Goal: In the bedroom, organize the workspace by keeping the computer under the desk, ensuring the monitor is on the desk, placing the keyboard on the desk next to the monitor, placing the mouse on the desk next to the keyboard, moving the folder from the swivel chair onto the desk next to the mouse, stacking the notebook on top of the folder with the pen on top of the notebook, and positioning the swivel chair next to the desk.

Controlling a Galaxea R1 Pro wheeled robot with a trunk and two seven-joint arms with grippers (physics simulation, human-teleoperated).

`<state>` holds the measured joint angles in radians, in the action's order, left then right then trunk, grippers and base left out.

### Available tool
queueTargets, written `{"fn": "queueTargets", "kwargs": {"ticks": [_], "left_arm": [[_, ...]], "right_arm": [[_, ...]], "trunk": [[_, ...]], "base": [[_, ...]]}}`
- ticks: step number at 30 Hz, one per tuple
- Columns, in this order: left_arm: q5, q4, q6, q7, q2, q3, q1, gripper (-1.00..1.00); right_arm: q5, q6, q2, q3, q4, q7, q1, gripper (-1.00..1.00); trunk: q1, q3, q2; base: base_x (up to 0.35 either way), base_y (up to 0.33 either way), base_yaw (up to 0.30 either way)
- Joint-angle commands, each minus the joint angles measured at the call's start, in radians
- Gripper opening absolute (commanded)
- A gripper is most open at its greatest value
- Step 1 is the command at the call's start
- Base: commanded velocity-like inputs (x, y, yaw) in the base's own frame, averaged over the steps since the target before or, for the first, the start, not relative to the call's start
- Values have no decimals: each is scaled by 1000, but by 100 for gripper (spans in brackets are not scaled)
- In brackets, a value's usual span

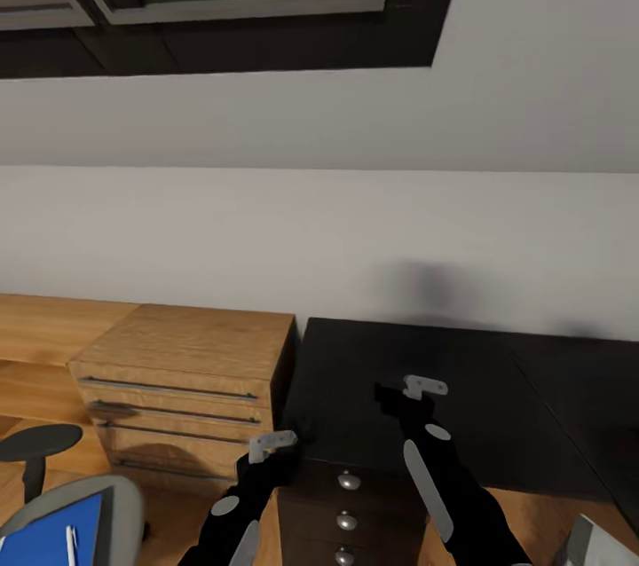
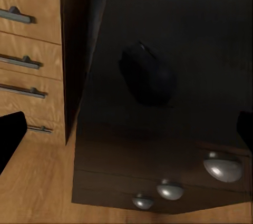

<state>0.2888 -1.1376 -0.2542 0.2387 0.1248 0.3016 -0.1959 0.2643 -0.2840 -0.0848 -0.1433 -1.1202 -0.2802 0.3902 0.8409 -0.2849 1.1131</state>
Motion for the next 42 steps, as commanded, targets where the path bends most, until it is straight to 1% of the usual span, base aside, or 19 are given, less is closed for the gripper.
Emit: {"fn": "queueTargets", "kwargs": {"ticks": [1,5,13,17,27,40,42], "left_arm": [[10,-1,-3,8,-1,2,0,100],[10,-1,-4,7,-1,2,0,100],[10,-1,-5,7,-1,2,0,100],[11,0,-6,7,0,3,0,100],[12,2,-6,7,-1,17,0,100],[12,2,-5,7,-1,16,0,100],[11,2,-5,7,-1,16,0,100]], "right_arm": [[9,-3,0,-2,-1,-8,1,100],[9,0,0,-2,-1,-9,1,100],[9,2,0,-1,-1,-10,1,100],[9,2,0,-1,-1,-9,1,100],[8,2,0,-1,-1,-8,1,100],[7,2,0,-1,1,-8,1,100],[8,2,2,8,1,-8,1,100]], "trunk": [[0,-1,1],[0,2,1],[0,6,1],[0,6,1],[0,6,1],[0,6,1],[0,6,1]], "base": [[0,0,-267],[70,0,-267],[275,0,-205],[277,0,-35],[112,-71,-3],[8,-11,0],[0,0,0]]}}
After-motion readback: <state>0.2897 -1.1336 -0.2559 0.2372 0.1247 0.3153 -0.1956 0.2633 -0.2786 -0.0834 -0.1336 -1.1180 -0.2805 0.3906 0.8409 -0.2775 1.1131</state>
